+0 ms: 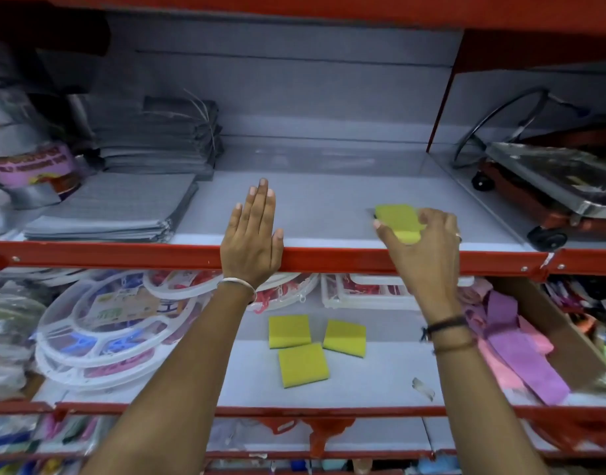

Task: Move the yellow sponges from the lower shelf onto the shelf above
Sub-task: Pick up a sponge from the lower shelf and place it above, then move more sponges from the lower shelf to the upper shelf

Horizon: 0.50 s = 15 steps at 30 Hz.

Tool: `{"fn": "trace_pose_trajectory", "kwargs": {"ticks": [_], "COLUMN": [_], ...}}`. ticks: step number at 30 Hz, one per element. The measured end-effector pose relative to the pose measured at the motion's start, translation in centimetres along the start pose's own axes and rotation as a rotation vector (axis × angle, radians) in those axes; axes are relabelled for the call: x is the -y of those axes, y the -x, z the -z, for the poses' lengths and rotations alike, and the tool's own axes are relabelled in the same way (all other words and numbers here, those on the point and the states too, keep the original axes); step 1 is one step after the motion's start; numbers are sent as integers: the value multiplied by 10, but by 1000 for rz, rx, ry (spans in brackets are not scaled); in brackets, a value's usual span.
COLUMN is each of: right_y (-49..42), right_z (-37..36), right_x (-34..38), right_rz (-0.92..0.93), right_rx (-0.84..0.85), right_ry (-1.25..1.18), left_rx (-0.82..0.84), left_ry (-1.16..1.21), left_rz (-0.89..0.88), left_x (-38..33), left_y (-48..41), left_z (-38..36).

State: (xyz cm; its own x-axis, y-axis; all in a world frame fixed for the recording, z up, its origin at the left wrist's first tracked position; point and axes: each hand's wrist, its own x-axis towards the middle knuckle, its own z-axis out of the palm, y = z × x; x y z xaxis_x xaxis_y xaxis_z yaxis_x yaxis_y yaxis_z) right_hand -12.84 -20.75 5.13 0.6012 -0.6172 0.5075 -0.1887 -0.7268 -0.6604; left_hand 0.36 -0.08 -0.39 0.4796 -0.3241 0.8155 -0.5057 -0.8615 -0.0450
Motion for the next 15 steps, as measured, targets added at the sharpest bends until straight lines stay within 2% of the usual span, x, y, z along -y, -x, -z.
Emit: {"fn": "trace_pose_trajectory", "kwargs": {"ticks": [2,5,10,15], "right_y": [40,83,102,89], "right_z": [-8,-49,-131,-171], "right_x": [-7,-39,-114,-162], "right_rz": [85,95,-51,-9], "right_rx": [-37,138,611,963], "right_ry": [-160,-241,70,359], "left_rx": [-14,-21,-46,-62], "left_ry": [-7,-12,3,18], "left_rz": [-7,-9,-10,-16], "left_x": [0,0,-1,1], "left_y": [0,1,1,2], "left_z": [0,-2,-6,-7]}}
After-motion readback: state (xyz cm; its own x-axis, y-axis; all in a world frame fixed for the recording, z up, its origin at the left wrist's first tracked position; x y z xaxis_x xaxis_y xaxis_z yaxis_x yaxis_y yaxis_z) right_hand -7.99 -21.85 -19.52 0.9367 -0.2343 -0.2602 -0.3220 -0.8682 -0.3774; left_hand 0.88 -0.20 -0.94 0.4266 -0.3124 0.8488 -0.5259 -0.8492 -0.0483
